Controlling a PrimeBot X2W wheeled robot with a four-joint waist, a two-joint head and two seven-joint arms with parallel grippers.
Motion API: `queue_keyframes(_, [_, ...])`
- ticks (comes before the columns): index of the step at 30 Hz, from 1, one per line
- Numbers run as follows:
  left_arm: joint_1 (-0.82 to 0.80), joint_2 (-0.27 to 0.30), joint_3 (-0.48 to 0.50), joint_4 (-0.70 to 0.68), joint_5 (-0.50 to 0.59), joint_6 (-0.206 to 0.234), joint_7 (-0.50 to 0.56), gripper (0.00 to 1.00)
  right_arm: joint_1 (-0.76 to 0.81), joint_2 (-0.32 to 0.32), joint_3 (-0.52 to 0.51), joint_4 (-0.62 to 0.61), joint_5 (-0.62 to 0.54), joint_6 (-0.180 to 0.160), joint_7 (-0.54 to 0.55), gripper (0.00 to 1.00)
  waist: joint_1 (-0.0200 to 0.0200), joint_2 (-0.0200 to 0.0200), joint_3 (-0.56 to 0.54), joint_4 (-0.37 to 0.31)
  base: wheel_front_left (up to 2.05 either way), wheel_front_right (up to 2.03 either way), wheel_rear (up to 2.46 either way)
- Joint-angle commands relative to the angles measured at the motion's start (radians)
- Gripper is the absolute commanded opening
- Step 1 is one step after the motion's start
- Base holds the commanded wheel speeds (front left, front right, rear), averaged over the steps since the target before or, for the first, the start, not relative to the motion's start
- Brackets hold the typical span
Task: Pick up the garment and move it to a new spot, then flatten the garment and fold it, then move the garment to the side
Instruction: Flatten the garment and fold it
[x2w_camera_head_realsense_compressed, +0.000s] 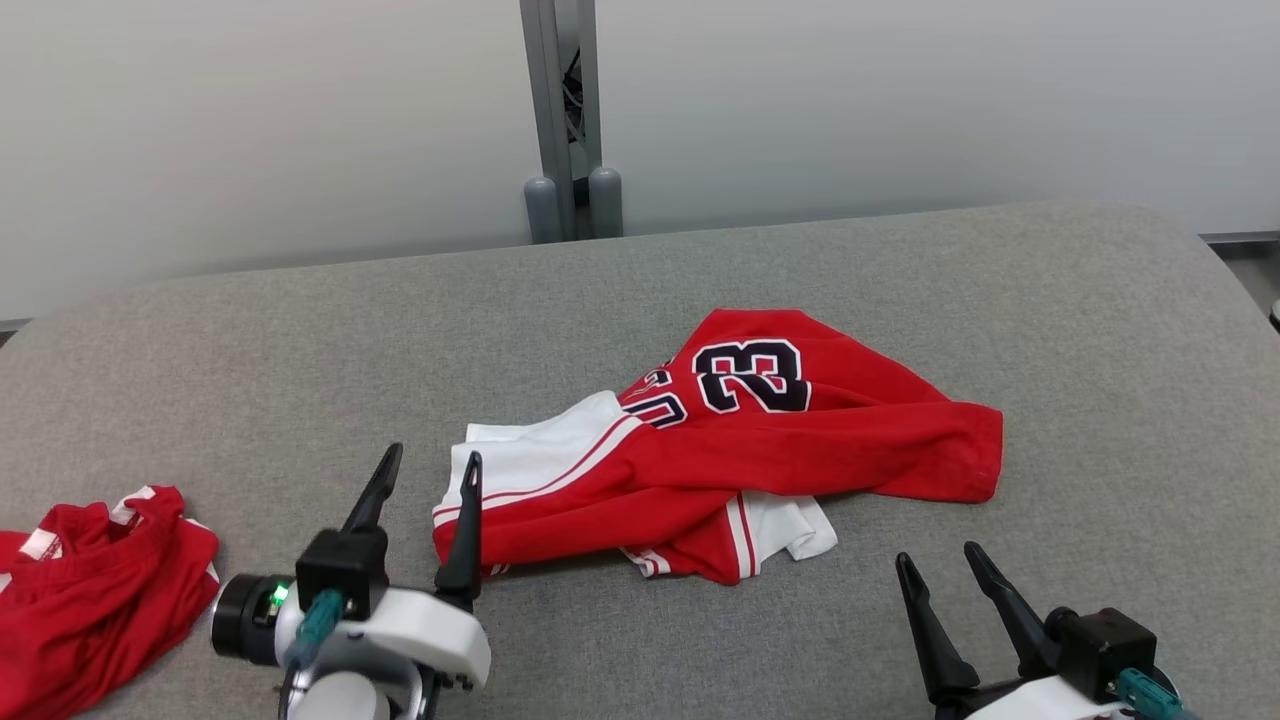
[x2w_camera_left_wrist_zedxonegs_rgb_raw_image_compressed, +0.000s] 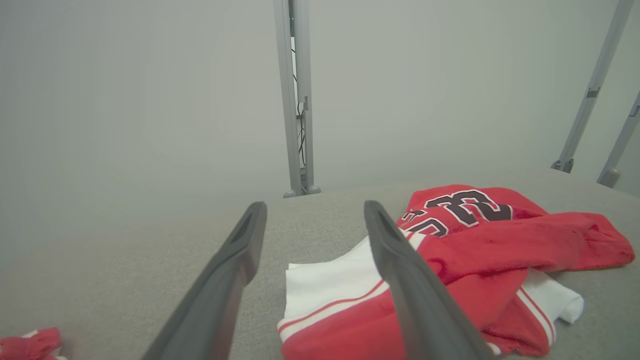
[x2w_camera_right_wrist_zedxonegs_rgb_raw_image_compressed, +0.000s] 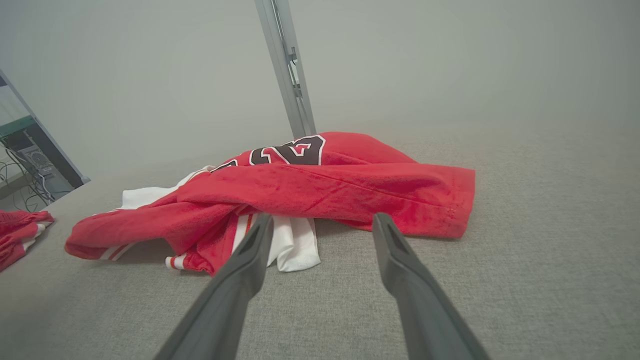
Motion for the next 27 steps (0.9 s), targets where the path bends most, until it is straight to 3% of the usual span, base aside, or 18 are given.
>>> queue_keyframes(1, [-0.082, 0.004, 0.001, 0.07, -0.022, -0.007, 0.019, 1.0, -0.019, -0.007, 0.005, 0.002, -0.009, 0.0, -0.001, 1.0, 0.0, 0.0, 0.019, -0.011, 0.0, 0.0, 0.0])
queue_keyframes(7, [-0.336, 0.005, -0.023, 0.301, -0.085, -0.001, 0.161, 1.0, -0.063, -0.016, 0.029, 0.018, -0.005, 0.0, -0.001, 1.0, 0.0, 0.0, 0.085, -0.033, 0.0, 0.0, 0.0])
queue_keyframes(15, [-0.543, 0.004, -0.058, 0.549, -0.128, 0.004, 0.394, 1.0, -0.102, -0.021, 0.048, 0.036, -0.002, 0.0, -0.001, 1.0, 0.0, 0.0, 0.148, -0.05, 0.0, 0.0, 0.0])
queue_keyframes(20, [-0.637, 0.014, -0.059, 0.651, -0.13, 0.018, 0.472, 1.0, -0.121, -0.018, 0.055, 0.038, -0.007, 0.0, -0.001, 1.0, 0.0, 0.0, 0.19, -0.058, 0.0, 0.0, 0.0])
queue_keyframes(27, [-0.714, 0.022, -0.07, 0.767, -0.137, -0.006, 0.533, 1.0, -0.152, -0.014, 0.071, 0.035, -0.009, 0.0, -0.001, 1.0, 0.0, 0.0, 0.238, -0.071, 0.0, 0.0, 0.0])
